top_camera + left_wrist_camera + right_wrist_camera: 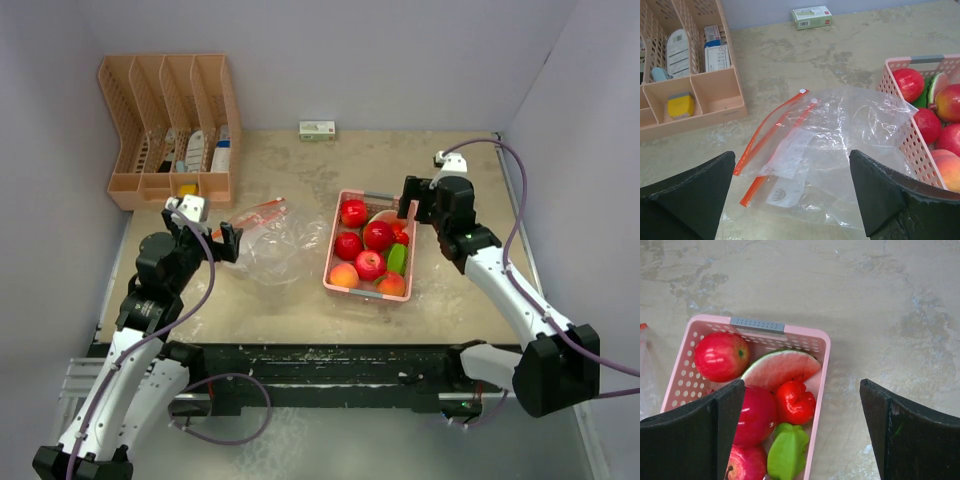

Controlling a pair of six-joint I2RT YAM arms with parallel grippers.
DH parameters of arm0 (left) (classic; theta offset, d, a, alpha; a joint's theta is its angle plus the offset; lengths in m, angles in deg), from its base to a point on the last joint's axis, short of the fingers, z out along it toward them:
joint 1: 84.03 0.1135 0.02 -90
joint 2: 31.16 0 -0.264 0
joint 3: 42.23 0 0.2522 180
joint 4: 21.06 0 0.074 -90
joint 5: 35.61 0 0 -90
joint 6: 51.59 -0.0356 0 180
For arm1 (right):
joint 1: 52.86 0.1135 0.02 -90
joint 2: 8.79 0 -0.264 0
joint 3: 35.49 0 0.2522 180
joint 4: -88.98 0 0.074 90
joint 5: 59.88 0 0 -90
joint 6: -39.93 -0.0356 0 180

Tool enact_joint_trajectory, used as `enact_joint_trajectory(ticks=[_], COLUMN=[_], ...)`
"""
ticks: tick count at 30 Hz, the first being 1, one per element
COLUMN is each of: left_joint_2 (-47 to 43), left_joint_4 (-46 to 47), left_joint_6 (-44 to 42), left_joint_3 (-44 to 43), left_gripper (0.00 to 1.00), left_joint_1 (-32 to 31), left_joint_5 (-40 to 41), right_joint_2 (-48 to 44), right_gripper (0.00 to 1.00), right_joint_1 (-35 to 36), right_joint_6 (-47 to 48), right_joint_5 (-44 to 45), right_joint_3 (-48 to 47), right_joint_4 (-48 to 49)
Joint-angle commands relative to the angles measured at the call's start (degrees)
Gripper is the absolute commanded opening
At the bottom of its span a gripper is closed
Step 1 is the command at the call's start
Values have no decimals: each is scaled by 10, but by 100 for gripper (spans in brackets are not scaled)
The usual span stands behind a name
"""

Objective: Place the food in the zip-top bag and seal the zipper
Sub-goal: Pick up the zipper food storage bag at the center of the board.

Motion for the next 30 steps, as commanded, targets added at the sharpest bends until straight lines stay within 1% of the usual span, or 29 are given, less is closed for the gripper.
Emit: enact_joint_trajectory(ticks=[1,10,21,27,30], left_joint_2=[-1,-1,20,39,49], left_joint_4=[4,4,15,16,14], left_joint_6=[22,89,173,219,239], left_joint_3=[-2,-7,-19,-31,-43], left_gripper=[99,99,99,99,99], left_joint_1=[0,0,-1,-1,-1], left_joint_5=[6,17,-3,1,-3], right_joint_2=[-26,-93,-216,-237,-245], right_gripper=[98,99,99,99,99], right_joint_1=[0,0,1,1,1], right_joint_6=[-15,-66,-115,-169,-194], right_joint_5=[5,-1,-37,-38,-56], right_joint_3=[7,25,43,35,37], right_joint_4=[-10,-71,-110,-140,-141])
